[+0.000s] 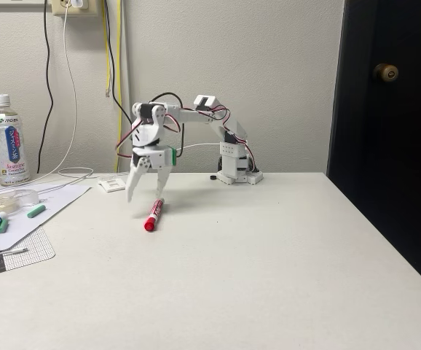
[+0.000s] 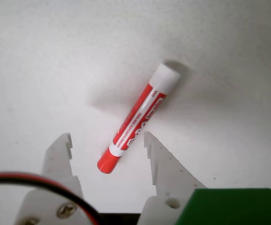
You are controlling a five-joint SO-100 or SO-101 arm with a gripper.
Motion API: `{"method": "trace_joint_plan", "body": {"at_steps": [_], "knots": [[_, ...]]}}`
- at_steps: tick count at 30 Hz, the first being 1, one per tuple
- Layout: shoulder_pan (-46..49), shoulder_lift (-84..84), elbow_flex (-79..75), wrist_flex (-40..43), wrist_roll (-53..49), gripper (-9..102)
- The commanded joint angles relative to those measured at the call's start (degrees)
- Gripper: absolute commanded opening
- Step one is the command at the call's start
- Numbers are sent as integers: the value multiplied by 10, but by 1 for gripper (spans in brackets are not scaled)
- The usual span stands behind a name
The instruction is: Pick up the red marker.
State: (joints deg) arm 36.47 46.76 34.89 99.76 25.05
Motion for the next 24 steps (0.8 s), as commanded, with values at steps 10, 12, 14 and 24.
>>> {"method": "trace_joint_plan", "body": {"at_steps": [10, 12, 14, 24], "knots": [[-11, 37, 37, 4, 3, 40], [-14, 37, 44, 4, 4, 42], [-17, 33, 48, 4, 8, 44], [-19, 14, 52, -27, 9, 46]]}}
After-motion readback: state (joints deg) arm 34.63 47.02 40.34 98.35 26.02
